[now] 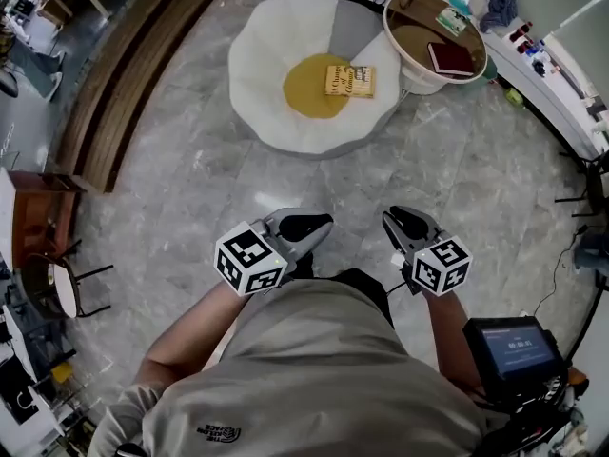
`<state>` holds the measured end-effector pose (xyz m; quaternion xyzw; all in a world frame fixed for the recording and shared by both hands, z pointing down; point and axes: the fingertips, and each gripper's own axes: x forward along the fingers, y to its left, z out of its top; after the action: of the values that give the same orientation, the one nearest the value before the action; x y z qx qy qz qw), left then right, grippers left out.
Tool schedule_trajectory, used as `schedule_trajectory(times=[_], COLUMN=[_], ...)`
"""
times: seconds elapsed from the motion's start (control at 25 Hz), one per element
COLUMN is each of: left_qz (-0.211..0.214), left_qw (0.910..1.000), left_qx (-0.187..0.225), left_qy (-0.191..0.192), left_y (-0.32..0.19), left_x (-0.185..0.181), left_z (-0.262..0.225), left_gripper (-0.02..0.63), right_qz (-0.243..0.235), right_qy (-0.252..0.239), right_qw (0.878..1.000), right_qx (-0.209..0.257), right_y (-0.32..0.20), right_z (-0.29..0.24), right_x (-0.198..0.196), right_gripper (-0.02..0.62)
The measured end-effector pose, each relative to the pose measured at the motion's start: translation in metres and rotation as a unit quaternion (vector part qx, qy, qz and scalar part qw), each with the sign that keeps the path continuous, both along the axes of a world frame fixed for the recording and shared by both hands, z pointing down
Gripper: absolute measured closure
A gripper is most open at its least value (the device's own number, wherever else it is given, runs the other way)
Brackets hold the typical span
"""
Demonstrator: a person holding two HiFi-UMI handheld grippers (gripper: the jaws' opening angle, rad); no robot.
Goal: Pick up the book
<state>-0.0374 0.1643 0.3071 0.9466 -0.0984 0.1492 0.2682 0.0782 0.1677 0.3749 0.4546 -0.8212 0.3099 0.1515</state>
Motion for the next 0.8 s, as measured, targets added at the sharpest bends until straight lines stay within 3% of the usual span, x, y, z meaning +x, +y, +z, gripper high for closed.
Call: schedule_trajectory(times=[0.28, 0.48, 0.8], left_qz=[0.048, 0.031, -0.021], left_qw=[0.9984, 0.9984, 0.9948], left_qx=[-0.023, -0.033, -0.079], left_qy=[-0.022, -0.034, -0.060], left_y=[-0.094, -0.114, -0.229], left_x=[-0.002, 0.009, 0.082], left_z=[0.030, 0.030, 0.090], left_gripper=[0.597, 0.597, 0.597], right_qz=[0.050, 0.055, 0.035], right_qy=[-0.027, -0.047, -0.086], right_qw=[0.998, 0.996, 0.989], right_qx=[-0.030, -0.057, -0.119], right_y=[-0.112, -0.152, -0.300], right_z=[0.046, 0.081, 0.217], right_x=[0.016, 0.040, 0.106], right_gripper=[0.503, 0.492, 0.460])
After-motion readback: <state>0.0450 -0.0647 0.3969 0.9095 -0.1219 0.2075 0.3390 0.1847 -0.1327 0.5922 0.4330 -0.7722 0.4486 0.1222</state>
